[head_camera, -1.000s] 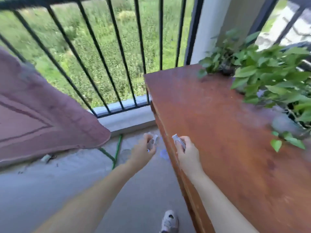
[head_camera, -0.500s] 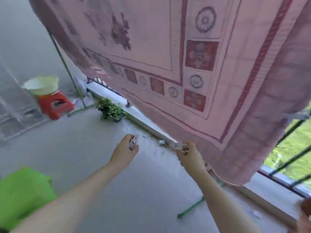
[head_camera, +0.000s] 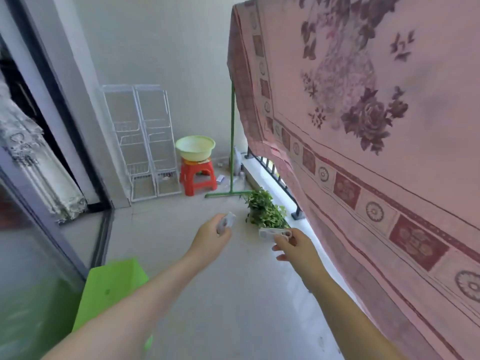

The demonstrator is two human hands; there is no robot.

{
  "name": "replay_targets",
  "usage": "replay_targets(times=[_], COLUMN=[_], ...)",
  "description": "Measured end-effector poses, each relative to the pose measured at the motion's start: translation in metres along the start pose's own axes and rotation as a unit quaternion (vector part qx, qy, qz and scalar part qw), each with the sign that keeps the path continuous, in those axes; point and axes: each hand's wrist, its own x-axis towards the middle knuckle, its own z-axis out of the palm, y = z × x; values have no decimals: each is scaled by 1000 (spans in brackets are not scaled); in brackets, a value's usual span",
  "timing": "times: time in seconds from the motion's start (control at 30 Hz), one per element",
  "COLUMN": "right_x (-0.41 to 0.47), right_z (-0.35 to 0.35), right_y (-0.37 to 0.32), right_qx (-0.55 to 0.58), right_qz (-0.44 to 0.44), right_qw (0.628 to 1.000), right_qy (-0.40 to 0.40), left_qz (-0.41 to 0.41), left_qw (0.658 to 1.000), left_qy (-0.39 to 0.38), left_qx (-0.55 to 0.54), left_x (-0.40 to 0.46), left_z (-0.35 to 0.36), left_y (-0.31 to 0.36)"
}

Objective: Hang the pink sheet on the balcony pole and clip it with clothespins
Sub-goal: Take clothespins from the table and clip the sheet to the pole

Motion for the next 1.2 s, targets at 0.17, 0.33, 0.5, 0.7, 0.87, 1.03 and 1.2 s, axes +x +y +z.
replay_targets(times=[0.17,0.33,0.5,0.7,0.87,1.03,1.2], right_x=[149,287,411,557,673,807,968], right_z=[34,99,183,249,268,270,261], right_y=[-34,-71,-105,-155,-179,-185,-227], right_qx=[-20,-49,-79,-69,-67,-78,-69], right_qz=[-29,-61,-103,-133,-119,-124,-149], right_qw=[998,993,982,984,989,989,986], right_qy=[-49,-90,-139,-99,-57,1,25], left_qz=[-54,-88,-81,-40,-26,4,46], left_qw=[997,991,989,993,997,1000,998], left_qy=[37,85,122,110,73,25,43], left_qx=[-45,-50,-21,10,18,7,0], left_x=[123,228,350,520,658,794,967], left_z=[-37,-82,-135,-207,-217,-193,-184], left_y=[-25,-56,-101,-125,-144,-164,-148])
